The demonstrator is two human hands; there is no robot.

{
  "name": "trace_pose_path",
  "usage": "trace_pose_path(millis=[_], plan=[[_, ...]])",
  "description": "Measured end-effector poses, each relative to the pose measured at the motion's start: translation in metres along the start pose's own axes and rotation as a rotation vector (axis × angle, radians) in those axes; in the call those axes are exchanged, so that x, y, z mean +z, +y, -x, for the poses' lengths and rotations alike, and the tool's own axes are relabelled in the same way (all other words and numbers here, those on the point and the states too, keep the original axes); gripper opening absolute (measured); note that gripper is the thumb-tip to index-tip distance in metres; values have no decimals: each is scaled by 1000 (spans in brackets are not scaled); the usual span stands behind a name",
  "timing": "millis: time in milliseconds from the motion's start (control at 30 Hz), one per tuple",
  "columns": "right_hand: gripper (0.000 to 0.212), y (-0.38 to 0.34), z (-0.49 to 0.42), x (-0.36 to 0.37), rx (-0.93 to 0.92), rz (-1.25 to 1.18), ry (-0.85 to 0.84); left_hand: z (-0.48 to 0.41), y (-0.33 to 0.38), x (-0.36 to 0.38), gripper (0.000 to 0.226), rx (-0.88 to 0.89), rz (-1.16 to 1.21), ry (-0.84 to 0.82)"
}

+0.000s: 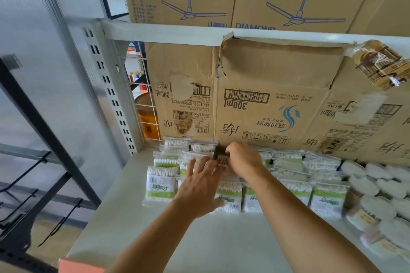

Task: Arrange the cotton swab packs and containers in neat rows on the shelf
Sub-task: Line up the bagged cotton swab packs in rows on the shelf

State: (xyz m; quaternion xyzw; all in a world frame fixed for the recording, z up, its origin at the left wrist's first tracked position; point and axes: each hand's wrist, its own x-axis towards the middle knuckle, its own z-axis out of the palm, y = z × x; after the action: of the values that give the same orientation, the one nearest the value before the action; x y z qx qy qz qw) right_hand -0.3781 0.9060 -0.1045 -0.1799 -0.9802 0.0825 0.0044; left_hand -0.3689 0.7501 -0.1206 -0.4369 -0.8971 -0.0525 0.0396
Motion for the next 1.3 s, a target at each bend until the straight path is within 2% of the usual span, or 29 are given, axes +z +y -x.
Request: trace_pose_path(millis=[167,400,800,1133,1300], plan=[[13,0,-8,-5,-37,51,-115,1,0,-1,77,1,9,3],[14,0,-15,1,-40,24,-171,-1,-1,-2,77,-5,28,-5],[9,-2,-16,-3,-10,47,-231,-4,-2,2,77,0,47,22],[15,-1,-18,1,36,-20,-271,-3,-1,3,77,-18,50,8],[12,1,-18,2,-10,-37,-234,-3,1,1,78,-26,46,-5]])
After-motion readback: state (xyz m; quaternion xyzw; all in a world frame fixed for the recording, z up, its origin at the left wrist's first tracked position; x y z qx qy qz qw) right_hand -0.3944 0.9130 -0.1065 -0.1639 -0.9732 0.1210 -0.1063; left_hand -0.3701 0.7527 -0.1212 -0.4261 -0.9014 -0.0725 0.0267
